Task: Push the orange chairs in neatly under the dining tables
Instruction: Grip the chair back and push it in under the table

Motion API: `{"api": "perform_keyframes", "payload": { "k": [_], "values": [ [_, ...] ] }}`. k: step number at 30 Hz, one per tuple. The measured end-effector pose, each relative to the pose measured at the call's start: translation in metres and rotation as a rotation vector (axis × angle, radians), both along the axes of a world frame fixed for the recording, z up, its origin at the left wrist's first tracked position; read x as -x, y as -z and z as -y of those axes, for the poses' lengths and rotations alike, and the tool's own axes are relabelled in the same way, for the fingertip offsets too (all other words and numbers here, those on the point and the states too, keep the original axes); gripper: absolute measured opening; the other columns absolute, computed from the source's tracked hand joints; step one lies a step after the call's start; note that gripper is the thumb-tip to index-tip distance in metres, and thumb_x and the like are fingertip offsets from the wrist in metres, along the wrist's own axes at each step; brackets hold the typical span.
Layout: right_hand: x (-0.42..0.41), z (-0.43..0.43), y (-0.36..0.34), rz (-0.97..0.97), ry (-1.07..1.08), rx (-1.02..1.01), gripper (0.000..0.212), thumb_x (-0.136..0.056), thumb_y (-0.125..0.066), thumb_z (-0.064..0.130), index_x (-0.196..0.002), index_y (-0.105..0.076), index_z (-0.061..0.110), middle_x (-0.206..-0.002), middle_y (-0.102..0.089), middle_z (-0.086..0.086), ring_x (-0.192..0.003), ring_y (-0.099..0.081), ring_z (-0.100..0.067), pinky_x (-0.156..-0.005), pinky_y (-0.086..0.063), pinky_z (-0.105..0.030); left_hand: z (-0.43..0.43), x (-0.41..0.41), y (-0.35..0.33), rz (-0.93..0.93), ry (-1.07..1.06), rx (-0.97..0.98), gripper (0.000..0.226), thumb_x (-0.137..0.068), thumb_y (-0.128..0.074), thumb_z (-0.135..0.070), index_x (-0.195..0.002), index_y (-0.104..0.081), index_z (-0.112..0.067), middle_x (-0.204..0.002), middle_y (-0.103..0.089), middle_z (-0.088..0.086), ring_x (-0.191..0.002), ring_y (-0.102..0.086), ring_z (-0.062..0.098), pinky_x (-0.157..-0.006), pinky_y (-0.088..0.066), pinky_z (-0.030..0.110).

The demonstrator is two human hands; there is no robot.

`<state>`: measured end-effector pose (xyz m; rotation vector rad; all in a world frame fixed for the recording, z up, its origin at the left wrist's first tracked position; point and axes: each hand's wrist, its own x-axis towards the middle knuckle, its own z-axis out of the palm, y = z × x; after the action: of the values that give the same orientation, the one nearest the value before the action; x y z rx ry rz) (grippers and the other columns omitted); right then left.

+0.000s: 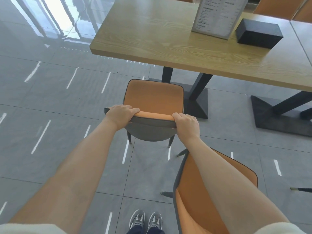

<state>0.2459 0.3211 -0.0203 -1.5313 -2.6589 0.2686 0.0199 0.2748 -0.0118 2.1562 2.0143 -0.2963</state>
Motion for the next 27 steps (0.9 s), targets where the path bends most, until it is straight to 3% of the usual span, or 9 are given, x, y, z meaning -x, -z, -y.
{"api": "perform_keyframes", "payload": {
  "k": [6,20,24,27],
  "values": [
    [0.025,0.001,0.003,0.008,-0.026,0.016,0.015,-0.095,-0.047,0.010,-0.105,-0.058,0.012,-0.096,-0.067,-0.007,-0.086,-0.061,-0.025,-0.086,-0.044,-0.034,-0.001,0.022,0.001,-0.016,-0.078,-0.016,0.039,-0.091,-0.043,-0.005,-0.127,-0.047,-0.019,-0.117,-0.061,0.009,-0.108,-0.056,0.031,-0.096,-0.039,0.041],
    [0.008,0.006,-0.019,0.130,0.018,0.095,0.018,-0.093,-0.051,0.010,-0.110,-0.056,0.011,-0.105,-0.065,-0.010,-0.097,-0.055,-0.029,-0.089,-0.040,-0.037,0.006,-0.001,-0.009,-0.014,-0.017,0.017,0.036,-0.090,-0.045,-0.007,-0.125,-0.045,-0.014,-0.108,-0.061,0.014,-0.100,-0.056,0.034,-0.087,-0.041,0.039],
    [0.004,0.015,-0.022,0.200,0.094,0.106,0.034,-0.093,-0.052,0.017,-0.125,-0.041,0.013,-0.119,-0.057,-0.012,-0.112,-0.048,-0.030,-0.099,-0.037,-0.040,0.011,-0.008,-0.009,0.005,-0.053,0.001,0.035,-0.089,-0.053,-0.015,-0.123,-0.044,-0.015,-0.112,-0.060,0.013,-0.105,-0.055,0.033,-0.089,-0.041,0.041],
    [0.001,0.023,-0.023,0.209,0.174,0.141,0.066,-0.094,-0.051,0.034,-0.145,-0.013,0.016,-0.147,-0.029,-0.013,-0.136,-0.026,-0.032,-0.113,-0.020,-0.044,0.013,-0.009,-0.009,-0.019,-0.079,0.030,0.070,-0.083,-0.064,-0.037,-0.139,-0.025,-0.020,-0.139,-0.041,0.014,-0.132,-0.035,0.032,-0.109,-0.027,0.047]
  ]
}}
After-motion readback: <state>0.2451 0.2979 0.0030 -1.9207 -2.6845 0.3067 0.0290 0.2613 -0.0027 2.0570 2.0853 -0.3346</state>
